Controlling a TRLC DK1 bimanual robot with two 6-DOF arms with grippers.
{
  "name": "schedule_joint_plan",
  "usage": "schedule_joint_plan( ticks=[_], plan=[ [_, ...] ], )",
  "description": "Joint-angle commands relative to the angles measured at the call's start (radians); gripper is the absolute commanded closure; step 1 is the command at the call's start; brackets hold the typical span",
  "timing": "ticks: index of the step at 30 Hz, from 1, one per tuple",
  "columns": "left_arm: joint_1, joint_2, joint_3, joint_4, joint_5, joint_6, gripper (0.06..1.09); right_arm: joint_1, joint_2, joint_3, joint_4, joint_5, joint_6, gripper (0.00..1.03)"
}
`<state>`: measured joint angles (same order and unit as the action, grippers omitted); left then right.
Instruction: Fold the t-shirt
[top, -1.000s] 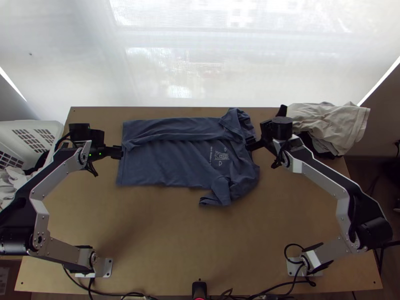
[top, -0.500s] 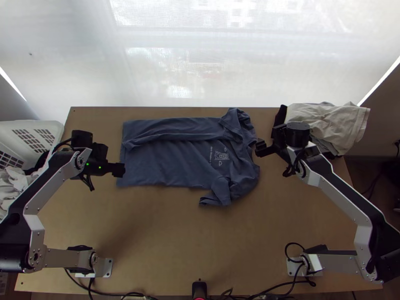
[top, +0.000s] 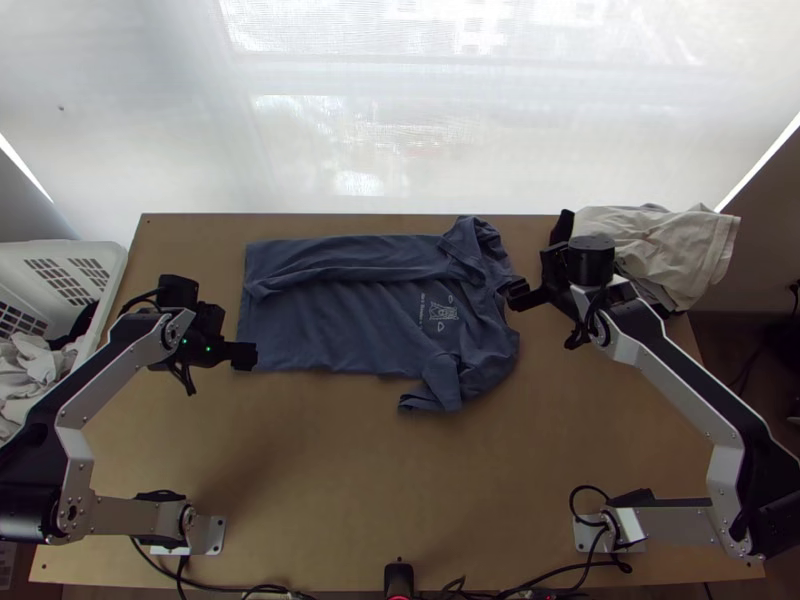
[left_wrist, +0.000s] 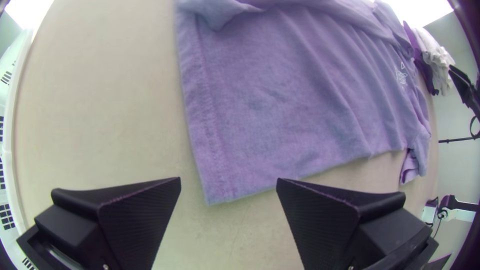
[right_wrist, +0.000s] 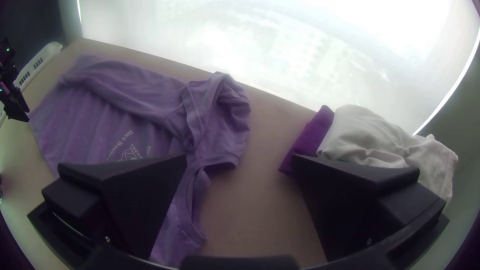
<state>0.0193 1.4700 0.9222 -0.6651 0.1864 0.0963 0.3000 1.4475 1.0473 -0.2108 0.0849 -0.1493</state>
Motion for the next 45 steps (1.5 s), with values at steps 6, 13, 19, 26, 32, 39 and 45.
schedule_joint_plan(
  ticks=[6, 13, 19, 26, 32, 39, 45],
  plan=[
    [-0.002, 0.032, -0.037, 0.07, -0.004, -0.009, 0.33, 0.025, -0.078, -0.046, -0.081, -0.001, 0.013, 0.06],
    [-0.013, 0.049, -0.054, 0.099, 0.028, -0.006, 0.75, 0.106, -0.111, -0.07, -0.193, -0.008, -0.006, 0.06],
    [-0.033, 0.007, -0.083, 0.142, 0.061, -0.001, 1.0, 0.266, -0.118, -0.093, -0.355, -0.086, -0.015, 0.06],
    [-0.041, 0.001, -0.082, 0.151, 0.061, -0.012, 1.05, 0.41, -0.098, -0.104, -0.487, -0.159, -0.016, 0.1],
    [-0.039, -0.007, -0.083, 0.162, 0.061, -0.035, 1.05, 0.476, -0.073, -0.121, -0.538, -0.182, -0.016, 0.1],
    [-0.035, -0.013, -0.092, 0.162, 0.061, -0.041, 1.05, 0.501, -0.03, -0.113, -0.538, -0.194, -0.015, 0.12],
    [-0.033, -0.01, -0.091, 0.163, 0.061, -0.041, 1.05, 0.518, 0.025, -0.098, -0.496, -0.197, -0.006, 0.2]
  ],
)
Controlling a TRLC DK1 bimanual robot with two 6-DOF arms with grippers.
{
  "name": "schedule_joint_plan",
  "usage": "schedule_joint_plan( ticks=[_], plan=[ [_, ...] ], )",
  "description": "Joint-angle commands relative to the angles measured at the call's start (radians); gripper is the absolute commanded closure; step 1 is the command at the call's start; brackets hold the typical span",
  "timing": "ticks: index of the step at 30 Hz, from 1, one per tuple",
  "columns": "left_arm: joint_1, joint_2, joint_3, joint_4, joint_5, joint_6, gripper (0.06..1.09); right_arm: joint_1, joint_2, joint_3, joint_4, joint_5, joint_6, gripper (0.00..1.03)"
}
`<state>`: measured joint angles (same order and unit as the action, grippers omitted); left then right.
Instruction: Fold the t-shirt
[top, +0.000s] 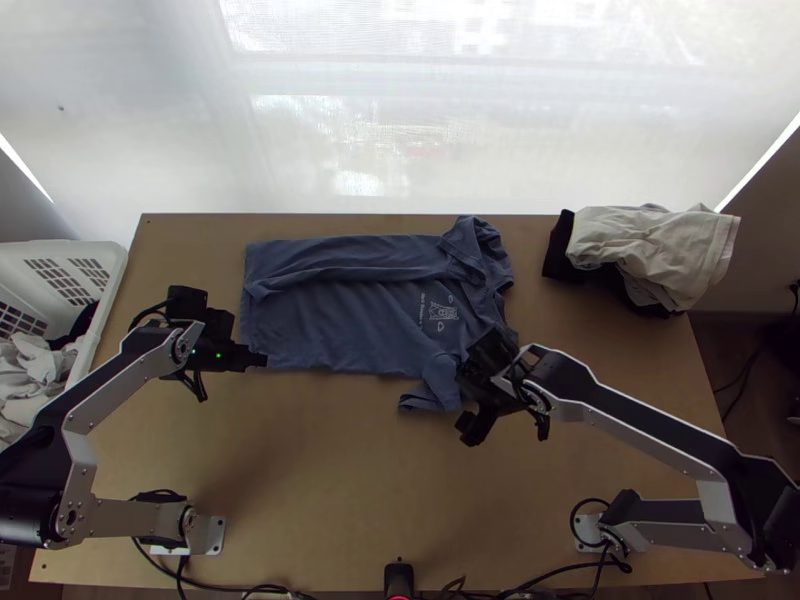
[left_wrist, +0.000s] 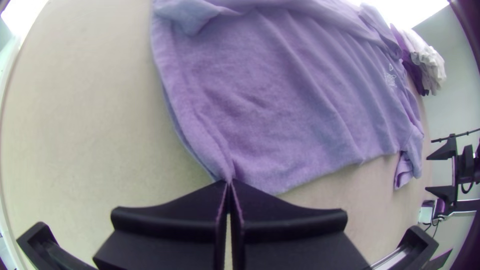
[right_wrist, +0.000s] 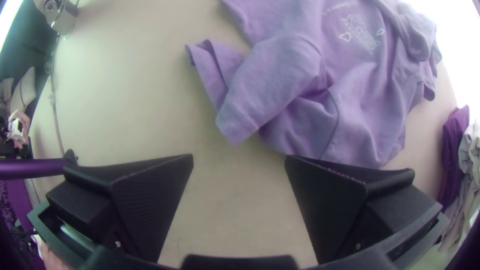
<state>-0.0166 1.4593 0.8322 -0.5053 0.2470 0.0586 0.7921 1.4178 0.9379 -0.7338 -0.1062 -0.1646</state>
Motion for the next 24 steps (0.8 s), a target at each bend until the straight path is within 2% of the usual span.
schedule_joint_plan(
  ticks=[1, 8, 11, 15, 16, 24],
  plan=[
    [0.003, 0.001, -0.001, 0.004, 0.0, -0.003, 1.05, 0.025, 0.069, 0.015, 0.031, -0.006, 0.01, 0.2],
    [0.003, 0.004, -0.002, 0.004, 0.0, -0.005, 1.05, 0.024, 0.124, 0.013, 0.114, -0.013, 0.002, 0.44],
    [0.004, 0.006, -0.004, 0.002, 0.0, -0.003, 1.05, 0.025, 0.138, 0.007, 0.149, -0.015, -0.003, 0.64],
    [0.006, 0.003, -0.002, 0.001, 0.0, -0.003, 1.05, 0.024, 0.142, 0.006, 0.168, -0.015, -0.018, 0.97],
    [0.006, 0.001, -0.002, 0.001, 0.0, -0.003, 1.05, 0.021, 0.141, 0.006, 0.168, -0.013, -0.018, 1.0],
    [0.006, -0.034, -0.004, -0.021, 0.0, -0.003, 1.05, -0.034, 0.069, -0.002, 0.129, -0.013, -0.021, 1.0]
  ],
)
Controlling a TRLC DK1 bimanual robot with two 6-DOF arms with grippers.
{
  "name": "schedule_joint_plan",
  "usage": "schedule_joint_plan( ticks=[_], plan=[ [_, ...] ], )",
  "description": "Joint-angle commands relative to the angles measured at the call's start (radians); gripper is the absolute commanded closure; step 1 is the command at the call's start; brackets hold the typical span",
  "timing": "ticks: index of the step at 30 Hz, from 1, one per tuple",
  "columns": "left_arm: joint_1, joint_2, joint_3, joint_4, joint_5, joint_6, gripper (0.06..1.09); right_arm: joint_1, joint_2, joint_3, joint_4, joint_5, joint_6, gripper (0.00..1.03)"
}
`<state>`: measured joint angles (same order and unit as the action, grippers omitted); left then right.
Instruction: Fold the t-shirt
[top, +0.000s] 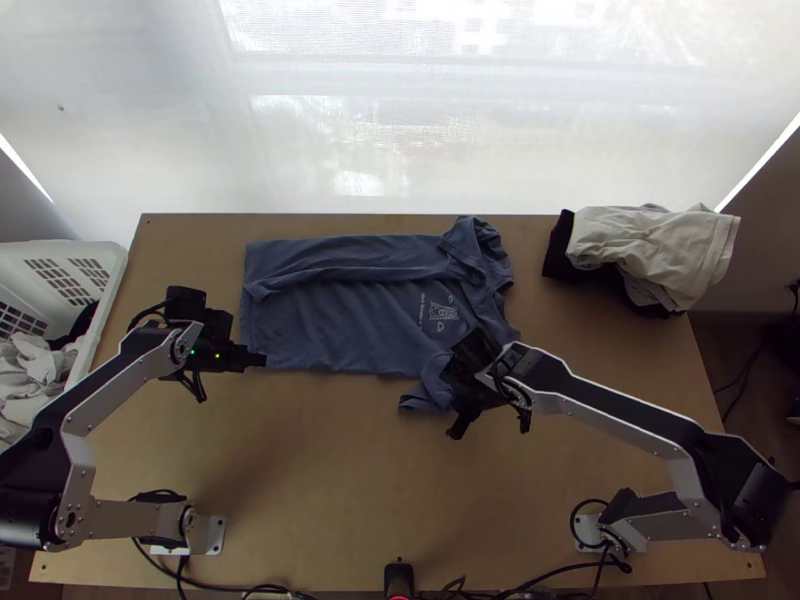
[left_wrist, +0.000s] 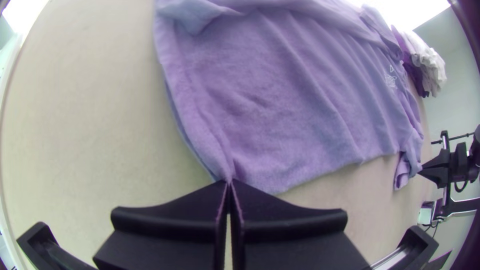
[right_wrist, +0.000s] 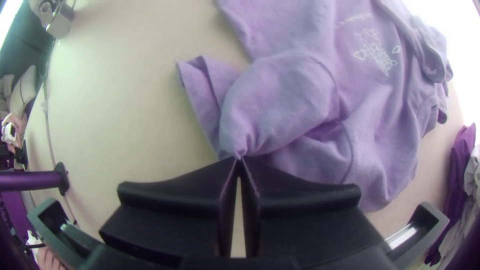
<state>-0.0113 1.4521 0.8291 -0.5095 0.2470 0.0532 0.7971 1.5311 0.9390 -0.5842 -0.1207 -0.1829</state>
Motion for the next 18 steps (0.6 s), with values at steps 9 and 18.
schedule_joint_plan(
  ticks=[9, 18],
  plan=[
    [0.011, -0.127, -0.021, -0.073, 0.0, 0.011, 1.05, -0.111, -0.152, 0.009, -0.126, 0.001, -0.012, 1.0],
    [0.059, -0.228, -0.05, -0.124, 0.0, 0.034, 1.05, -0.156, -0.232, 0.076, -0.264, 0.001, -0.041, 1.0]
  ],
)
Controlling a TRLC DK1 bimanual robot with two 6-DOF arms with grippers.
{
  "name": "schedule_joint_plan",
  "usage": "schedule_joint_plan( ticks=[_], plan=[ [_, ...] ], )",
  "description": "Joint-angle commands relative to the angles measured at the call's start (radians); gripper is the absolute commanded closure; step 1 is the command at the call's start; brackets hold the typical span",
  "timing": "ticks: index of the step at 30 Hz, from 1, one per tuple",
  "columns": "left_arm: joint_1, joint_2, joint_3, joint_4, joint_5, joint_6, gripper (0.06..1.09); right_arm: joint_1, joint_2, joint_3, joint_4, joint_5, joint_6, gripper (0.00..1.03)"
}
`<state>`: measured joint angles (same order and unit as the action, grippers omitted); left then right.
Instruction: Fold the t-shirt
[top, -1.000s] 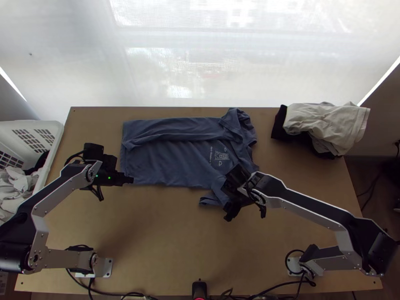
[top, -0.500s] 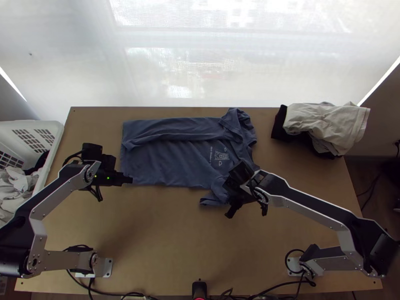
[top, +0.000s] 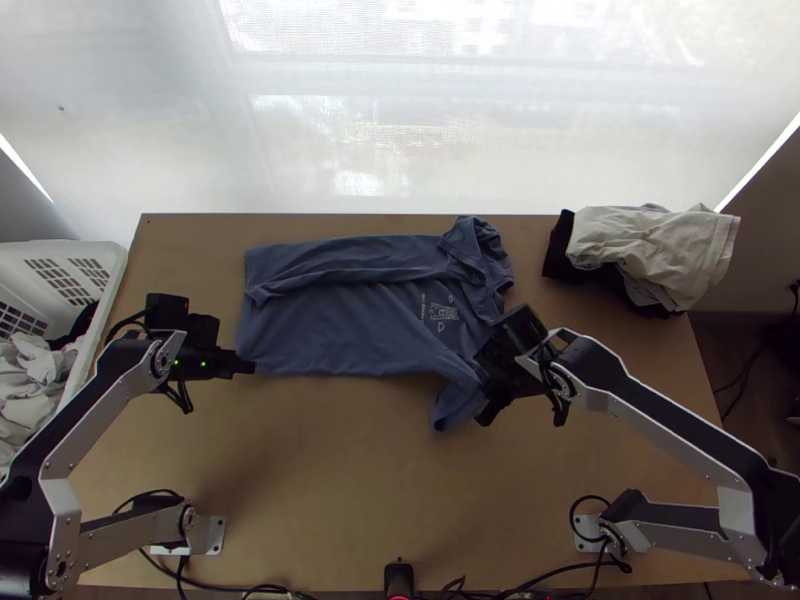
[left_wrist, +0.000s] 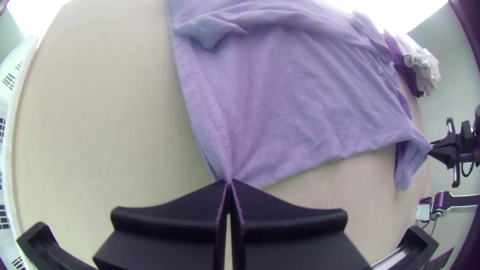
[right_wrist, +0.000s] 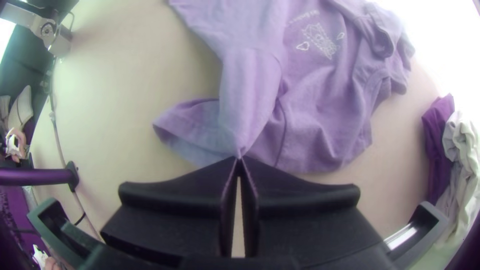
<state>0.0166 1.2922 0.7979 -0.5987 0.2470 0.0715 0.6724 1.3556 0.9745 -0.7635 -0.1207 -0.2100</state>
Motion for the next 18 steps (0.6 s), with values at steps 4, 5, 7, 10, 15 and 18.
schedule_joint_plan(
  ticks=[4, 5, 7, 10, 15, 18],
  plan=[
    [0.056, -0.117, -0.035, -0.065, 0.001, 0.033, 1.05, -0.034, -0.082, 0.067, -0.14, 0.0, -0.023, 1.0],
    [0.062, -0.129, -0.042, -0.07, 0.001, 0.034, 1.05, -0.034, -0.087, 0.075, -0.157, 0.0, -0.025, 1.0],
    [0.079, -0.157, -0.051, -0.087, 0.008, 0.048, 1.05, -0.031, -0.099, 0.089, -0.194, 0.0, -0.031, 1.0],
    [0.114, -0.191, -0.055, -0.122, 0.02, 0.076, 1.05, -0.022, -0.119, 0.11, -0.235, 0.0, -0.031, 1.0],
    [0.164, -0.238, -0.054, -0.168, 0.034, 0.123, 1.05, 0.007, -0.156, 0.136, -0.298, 0.0, -0.032, 1.0],
    [0.186, -0.261, -0.051, -0.19, 0.041, 0.143, 1.05, 0.03, -0.177, 0.159, -0.321, 0.0, -0.032, 1.0]
  ],
)
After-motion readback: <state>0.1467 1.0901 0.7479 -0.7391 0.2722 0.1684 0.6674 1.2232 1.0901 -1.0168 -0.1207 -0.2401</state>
